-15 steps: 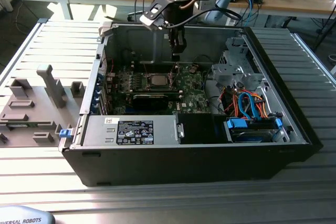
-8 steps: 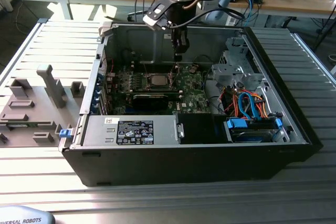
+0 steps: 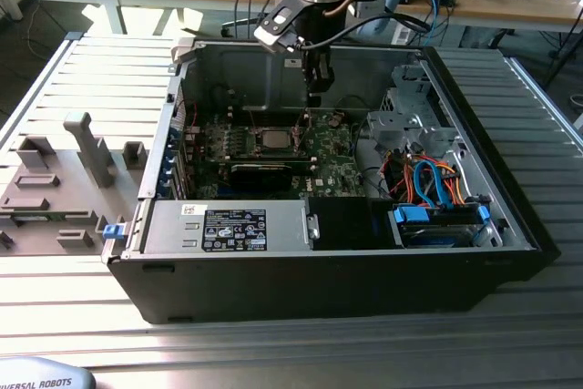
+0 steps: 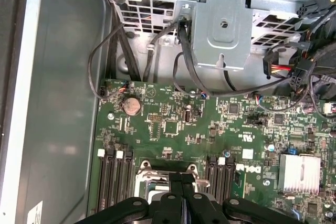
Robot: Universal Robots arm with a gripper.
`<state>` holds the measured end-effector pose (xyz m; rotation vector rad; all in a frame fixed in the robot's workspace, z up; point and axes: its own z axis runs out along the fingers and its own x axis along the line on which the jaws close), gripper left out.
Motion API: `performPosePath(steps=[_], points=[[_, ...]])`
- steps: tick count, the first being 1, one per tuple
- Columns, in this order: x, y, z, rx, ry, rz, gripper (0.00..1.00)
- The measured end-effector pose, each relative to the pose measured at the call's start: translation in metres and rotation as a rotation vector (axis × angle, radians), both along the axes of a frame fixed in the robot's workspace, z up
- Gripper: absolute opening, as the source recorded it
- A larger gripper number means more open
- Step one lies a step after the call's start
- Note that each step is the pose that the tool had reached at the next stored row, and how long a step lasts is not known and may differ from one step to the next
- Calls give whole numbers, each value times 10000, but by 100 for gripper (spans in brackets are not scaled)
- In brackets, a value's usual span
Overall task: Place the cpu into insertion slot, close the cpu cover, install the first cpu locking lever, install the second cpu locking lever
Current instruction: 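Close the cpu cover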
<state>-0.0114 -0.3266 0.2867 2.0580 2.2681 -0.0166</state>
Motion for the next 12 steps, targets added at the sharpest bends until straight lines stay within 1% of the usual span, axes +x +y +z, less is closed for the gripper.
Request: performPosePath(steps=[12], points=[[44, 0, -1, 0, 0, 0, 11]])
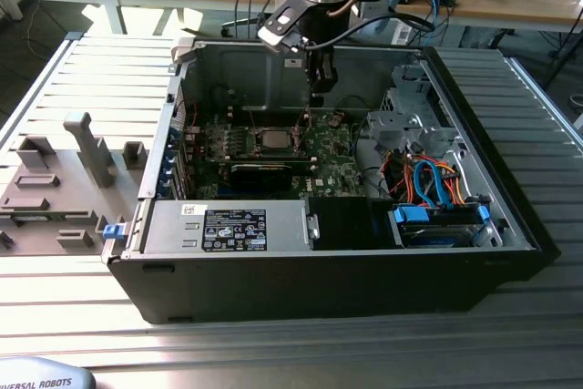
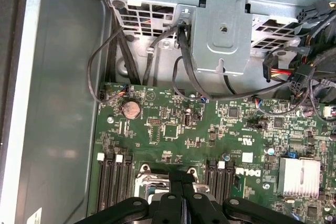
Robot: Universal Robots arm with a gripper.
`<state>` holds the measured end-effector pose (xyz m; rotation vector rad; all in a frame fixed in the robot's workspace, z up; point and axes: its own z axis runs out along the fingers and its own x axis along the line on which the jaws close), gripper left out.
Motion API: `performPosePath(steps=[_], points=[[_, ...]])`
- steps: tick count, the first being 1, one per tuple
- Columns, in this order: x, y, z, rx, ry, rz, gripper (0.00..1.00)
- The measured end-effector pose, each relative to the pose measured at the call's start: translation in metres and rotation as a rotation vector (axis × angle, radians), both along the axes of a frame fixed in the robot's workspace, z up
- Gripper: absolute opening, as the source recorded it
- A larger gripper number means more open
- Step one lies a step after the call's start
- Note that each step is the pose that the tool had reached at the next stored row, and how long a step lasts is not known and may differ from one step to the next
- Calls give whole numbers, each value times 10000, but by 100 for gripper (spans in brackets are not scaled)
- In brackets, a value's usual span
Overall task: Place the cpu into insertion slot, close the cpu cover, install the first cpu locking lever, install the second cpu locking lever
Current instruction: 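Close the cpu cover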
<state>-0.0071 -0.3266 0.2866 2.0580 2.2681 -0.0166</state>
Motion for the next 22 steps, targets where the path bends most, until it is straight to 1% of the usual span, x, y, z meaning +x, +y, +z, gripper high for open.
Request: performPosePath(steps=[8, 10, 11, 14, 19, 21, 22], points=[[48, 3, -7, -1, 0, 0, 11], [61, 4, -26, 0, 0, 0, 11], [84, 6, -40, -1, 1, 0, 11], [102, 8, -51, 3, 1, -9, 11], [122, 9, -62, 81, -1, -117, 11], [137, 9, -72, 80, 19, -188, 11], [141, 9, -79, 80, 65, -215, 11]])
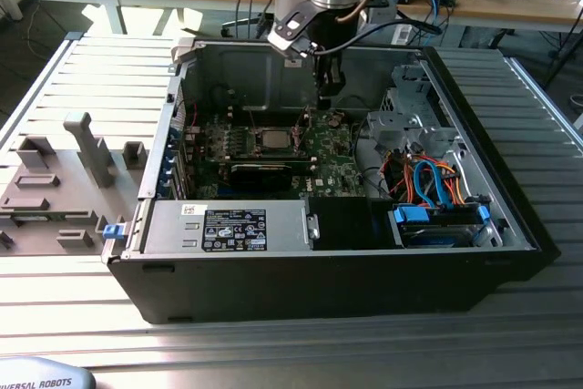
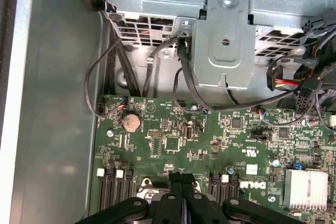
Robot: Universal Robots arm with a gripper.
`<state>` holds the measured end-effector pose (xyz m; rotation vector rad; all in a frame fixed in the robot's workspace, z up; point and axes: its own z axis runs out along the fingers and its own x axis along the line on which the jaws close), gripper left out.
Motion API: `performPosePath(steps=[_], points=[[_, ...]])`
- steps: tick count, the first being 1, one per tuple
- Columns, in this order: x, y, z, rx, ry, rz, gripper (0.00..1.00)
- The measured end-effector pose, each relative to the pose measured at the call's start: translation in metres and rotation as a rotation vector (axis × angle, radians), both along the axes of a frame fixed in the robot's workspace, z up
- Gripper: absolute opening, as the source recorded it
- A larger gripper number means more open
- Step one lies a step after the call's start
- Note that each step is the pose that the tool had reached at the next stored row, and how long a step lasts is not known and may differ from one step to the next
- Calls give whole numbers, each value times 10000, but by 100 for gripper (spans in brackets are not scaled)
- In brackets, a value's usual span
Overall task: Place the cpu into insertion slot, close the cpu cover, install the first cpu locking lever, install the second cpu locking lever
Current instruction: 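Close the cpu cover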
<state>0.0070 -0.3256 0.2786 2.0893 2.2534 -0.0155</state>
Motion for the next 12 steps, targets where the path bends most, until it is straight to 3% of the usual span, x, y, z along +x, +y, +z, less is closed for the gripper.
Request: performPosePath(steps=[1, 2, 3, 5, 6, 8, 12], points=[[3, 0, -5, 1, 62, -19, 11], [10, 0, -11, 1, 272, -38, 11], [13, 0, -13, 0, 429, -50, 11], [15, 0, -18, 12, 637, -75, 11], [18, -1, -19, 18, 700, -82, 11], [24, 0, -21, 41, 742, -96, 11], [45, 0, -23, 77, 743, -104, 11]])
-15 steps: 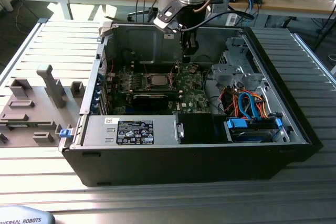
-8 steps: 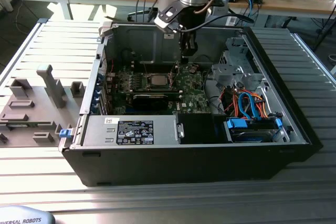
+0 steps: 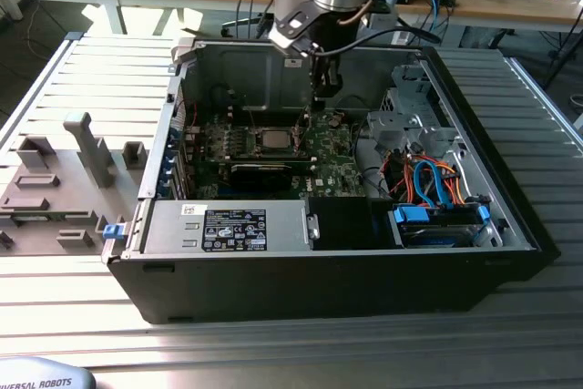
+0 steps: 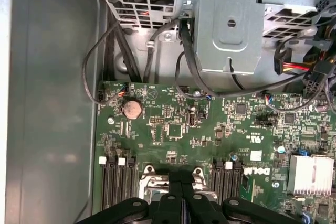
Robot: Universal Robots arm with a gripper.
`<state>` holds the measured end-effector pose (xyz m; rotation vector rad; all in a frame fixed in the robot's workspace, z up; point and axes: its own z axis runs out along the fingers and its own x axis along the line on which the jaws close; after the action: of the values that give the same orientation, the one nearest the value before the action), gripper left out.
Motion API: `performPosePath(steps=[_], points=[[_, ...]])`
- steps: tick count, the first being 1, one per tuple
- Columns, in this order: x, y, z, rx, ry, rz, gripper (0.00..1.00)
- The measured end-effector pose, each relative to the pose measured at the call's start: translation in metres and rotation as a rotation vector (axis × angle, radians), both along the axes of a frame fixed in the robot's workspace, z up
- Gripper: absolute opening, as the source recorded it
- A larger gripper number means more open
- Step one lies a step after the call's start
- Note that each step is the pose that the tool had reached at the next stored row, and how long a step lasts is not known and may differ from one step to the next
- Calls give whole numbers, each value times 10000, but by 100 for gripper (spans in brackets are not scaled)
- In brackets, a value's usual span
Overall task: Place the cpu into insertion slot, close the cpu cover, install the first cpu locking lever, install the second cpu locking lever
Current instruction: 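Close the cpu cover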
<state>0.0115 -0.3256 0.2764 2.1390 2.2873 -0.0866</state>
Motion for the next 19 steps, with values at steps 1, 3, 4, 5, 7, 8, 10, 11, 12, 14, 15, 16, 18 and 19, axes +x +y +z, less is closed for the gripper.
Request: performPosePath(steps=[1, 3, 4, 5, 7, 8, 10, 11, 12, 14, 15, 16, 18, 19], points=[[10, 0, 0, 1, 0, 1, 11], [39, 0, -1, 1, 0, 1, 11], [63, 0, -2, 0, 0, 1, 11], [84, 0, -3, 0, 0, 0, 11], [112, 0, -3, 0, 1, 0, 11], [132, 0, -4, 0, 0, 0, 11], [164, 0, -5, 0, 1, 2, 11], [176, 0, -6, 0, 1, 1, 11], [186, 0, -7, 0, 1, 0, 11], [206, -1, -10, -2, 2, 0, 11], [222, -1, -14, -1, 2, 1, 11], [229, 0, -17, -1, 2, 1, 11], [232, 0, -31, 1, 1, -1, 11], [232, 0, -35, 0, 2, 0, 11]])
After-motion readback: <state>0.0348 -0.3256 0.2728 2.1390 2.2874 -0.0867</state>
